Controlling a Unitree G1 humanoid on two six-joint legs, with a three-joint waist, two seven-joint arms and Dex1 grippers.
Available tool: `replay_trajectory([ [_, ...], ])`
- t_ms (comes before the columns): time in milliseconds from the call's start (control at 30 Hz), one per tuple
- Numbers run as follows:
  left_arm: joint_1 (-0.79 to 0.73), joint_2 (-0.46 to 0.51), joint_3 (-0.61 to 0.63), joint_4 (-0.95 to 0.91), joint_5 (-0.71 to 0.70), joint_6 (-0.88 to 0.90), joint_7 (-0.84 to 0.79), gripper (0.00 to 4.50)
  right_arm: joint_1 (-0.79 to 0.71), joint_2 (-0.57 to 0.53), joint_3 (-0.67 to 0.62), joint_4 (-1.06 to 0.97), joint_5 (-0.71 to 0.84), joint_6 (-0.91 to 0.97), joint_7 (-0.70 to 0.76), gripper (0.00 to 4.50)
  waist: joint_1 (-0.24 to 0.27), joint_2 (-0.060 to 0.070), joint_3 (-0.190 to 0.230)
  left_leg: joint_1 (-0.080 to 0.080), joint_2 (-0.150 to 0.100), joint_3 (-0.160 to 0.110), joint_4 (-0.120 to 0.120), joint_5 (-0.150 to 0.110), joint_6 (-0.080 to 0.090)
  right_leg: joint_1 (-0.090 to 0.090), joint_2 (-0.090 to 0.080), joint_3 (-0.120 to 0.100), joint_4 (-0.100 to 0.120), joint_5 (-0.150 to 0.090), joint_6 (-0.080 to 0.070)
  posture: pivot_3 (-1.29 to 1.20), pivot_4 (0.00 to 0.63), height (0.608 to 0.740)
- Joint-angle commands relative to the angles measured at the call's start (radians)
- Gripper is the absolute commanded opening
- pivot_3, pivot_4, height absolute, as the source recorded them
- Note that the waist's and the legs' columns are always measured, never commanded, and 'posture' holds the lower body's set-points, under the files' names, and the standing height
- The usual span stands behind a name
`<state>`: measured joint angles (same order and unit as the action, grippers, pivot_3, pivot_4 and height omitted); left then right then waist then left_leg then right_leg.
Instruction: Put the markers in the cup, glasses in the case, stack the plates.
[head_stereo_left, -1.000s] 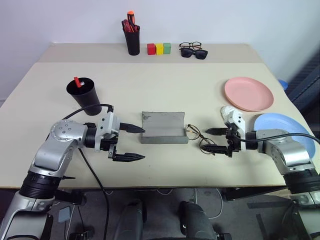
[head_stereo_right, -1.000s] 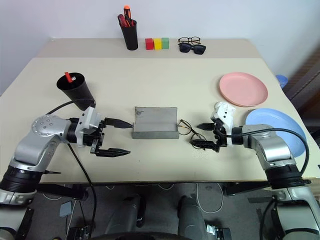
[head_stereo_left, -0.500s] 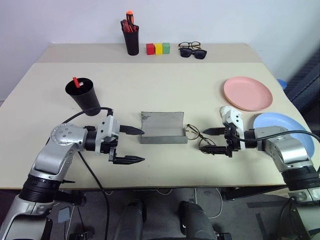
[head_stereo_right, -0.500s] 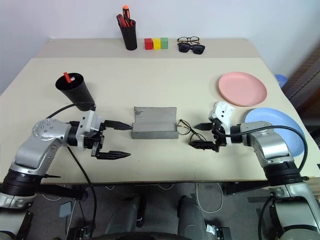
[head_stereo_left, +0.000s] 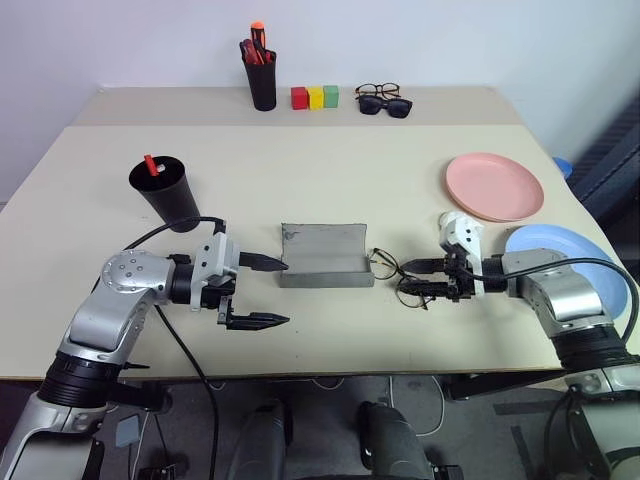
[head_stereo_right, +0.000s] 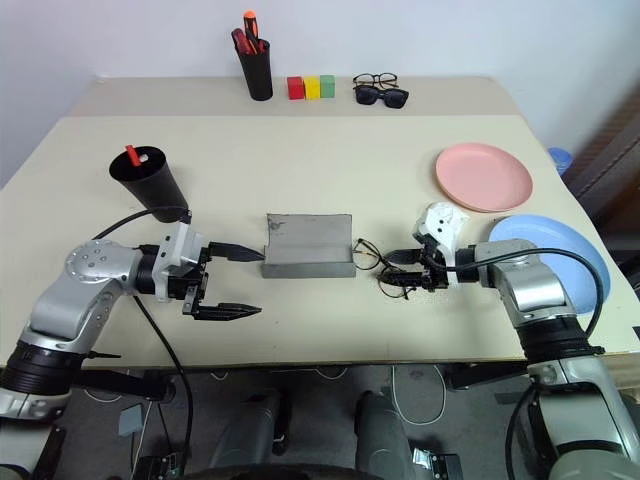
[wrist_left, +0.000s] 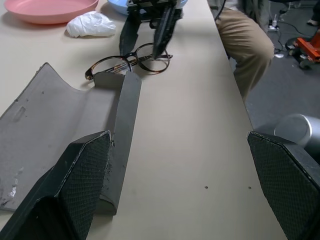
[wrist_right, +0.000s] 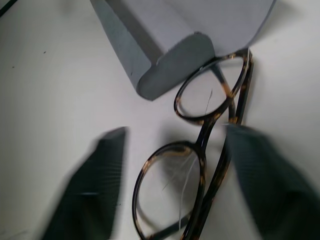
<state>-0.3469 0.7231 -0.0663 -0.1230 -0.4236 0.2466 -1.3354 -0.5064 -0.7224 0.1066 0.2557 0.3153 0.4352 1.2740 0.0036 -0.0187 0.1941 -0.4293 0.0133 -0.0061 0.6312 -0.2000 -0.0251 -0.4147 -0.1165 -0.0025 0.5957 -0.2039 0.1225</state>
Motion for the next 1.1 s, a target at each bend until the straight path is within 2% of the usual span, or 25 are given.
replay_trajectory([
  [33,0.006,0.003,0.008,-0.024,-0.005,-0.016,0.005,4.50,-0.031,0.006,-0.009,-0.005,-0.006,-0.016,-0.003,2.20,0.000,0.000,0.000,0.000,0.000,0.000,0.000,0.000,0.000,0.000,0.000,0.000,0.000,0.000,0.000,0.00,0.150,0.740],
  [1100,0.014,-0.001,0.002,-0.040,-0.006,-0.004,0.036,4.50,-0.005,-0.022,0.004,-0.129,0.007,0.133,-0.005,2.20,0.000,0.000,0.000,0.000,0.000,0.000,0.000,0.000,0.000,0.000,0.000,0.000,0.000,0.000,0.000,0.00,0.150,0.740],
])
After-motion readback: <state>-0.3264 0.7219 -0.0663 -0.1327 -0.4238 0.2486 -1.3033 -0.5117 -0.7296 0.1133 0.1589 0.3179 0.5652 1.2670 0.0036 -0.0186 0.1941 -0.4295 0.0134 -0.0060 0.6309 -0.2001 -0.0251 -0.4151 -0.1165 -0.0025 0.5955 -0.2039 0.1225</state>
